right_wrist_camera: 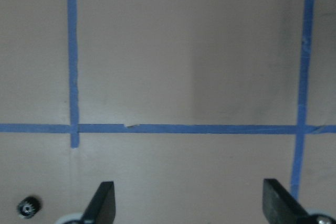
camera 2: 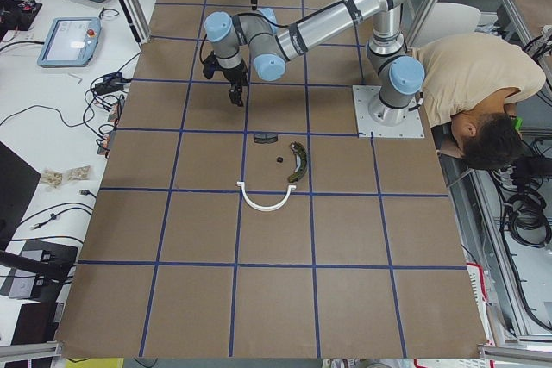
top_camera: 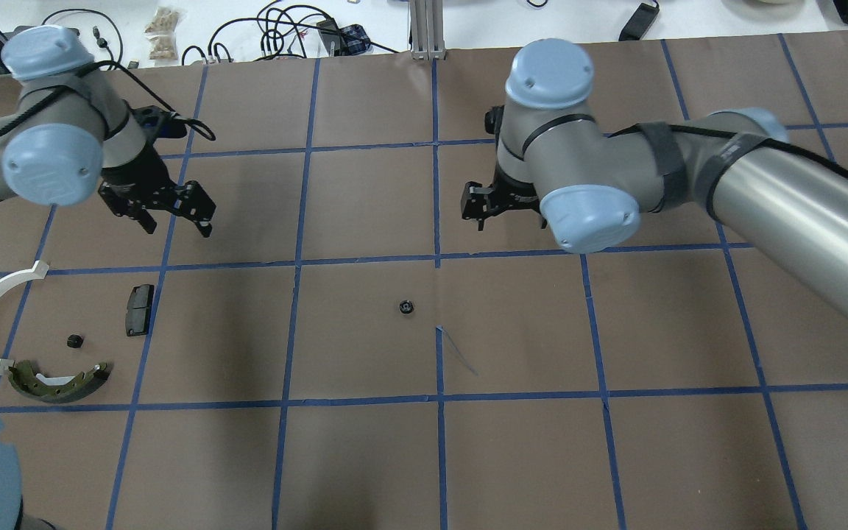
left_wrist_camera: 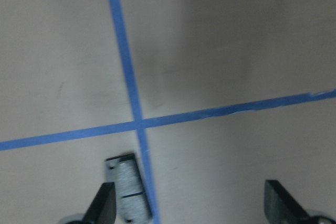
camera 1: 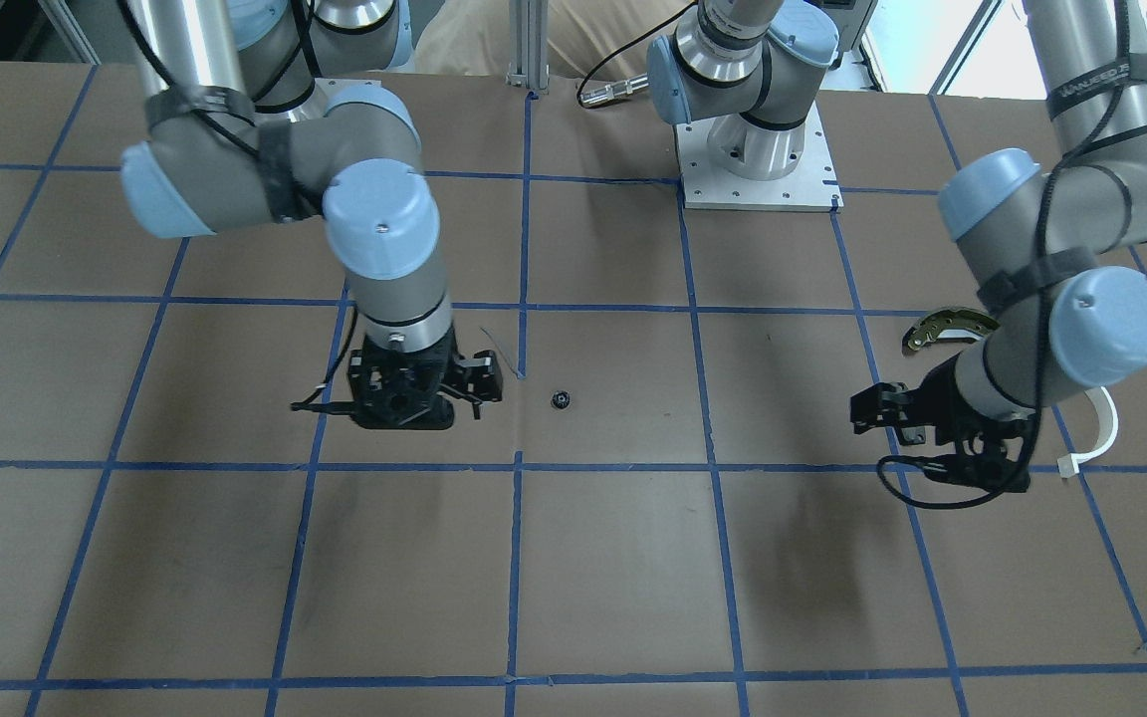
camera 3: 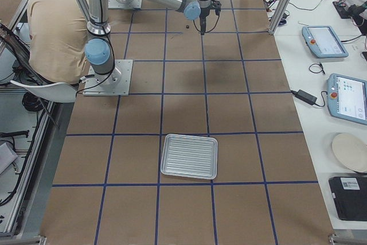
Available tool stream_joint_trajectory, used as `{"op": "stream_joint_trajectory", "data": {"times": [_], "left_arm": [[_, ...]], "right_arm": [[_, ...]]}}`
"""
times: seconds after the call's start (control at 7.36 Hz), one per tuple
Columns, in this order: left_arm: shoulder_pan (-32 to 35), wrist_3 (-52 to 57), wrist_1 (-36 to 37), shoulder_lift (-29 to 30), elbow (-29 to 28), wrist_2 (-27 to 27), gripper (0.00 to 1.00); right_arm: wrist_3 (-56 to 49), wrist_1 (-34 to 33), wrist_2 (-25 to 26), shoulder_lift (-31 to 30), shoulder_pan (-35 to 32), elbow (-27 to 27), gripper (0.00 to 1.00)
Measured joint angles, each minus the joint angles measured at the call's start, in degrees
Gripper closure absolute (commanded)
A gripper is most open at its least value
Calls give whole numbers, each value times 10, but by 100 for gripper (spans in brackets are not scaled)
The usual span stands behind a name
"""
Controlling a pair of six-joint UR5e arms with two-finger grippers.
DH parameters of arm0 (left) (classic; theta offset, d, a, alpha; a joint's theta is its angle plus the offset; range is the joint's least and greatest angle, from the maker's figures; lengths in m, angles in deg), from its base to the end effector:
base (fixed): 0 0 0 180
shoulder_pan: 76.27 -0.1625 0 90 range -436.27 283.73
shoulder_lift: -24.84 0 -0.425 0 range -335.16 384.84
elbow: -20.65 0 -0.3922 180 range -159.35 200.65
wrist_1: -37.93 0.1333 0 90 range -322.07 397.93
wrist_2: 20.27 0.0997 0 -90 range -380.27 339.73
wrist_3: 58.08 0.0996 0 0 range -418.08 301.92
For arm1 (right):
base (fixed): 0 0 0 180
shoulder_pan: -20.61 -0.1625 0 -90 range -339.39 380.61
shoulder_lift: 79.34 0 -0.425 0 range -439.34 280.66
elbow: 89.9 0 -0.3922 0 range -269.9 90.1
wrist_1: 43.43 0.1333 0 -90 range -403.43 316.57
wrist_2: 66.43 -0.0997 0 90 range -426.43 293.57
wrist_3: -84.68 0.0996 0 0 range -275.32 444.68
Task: Place bearing gear from tray to pile
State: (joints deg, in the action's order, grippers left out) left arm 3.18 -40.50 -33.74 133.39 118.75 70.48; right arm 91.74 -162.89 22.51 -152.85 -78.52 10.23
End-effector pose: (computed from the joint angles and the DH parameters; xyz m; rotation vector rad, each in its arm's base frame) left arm -0.0254 -0.5845 0.2765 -0.1922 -3.1050 -0.2244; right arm 0.2248 -0.5470 0.2998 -0.0570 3.1149 -0.0724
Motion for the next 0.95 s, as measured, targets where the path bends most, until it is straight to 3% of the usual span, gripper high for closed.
{"op": "stream_joint_trajectory", "data": {"times": [0.27, 0.54, 0.95], "left_arm": [[98, -118, 35, 8, 3, -32, 0], [185, -197, 75, 20, 10, -41, 0], [272, -262, 139, 47, 35, -42, 2]], "right_arm": [[-80, 94, -3, -6, 55, -71, 0], [-95, 197, -4, -5, 69, -155, 0], [-86, 253, 5, -23, 70, -185, 0]]}}
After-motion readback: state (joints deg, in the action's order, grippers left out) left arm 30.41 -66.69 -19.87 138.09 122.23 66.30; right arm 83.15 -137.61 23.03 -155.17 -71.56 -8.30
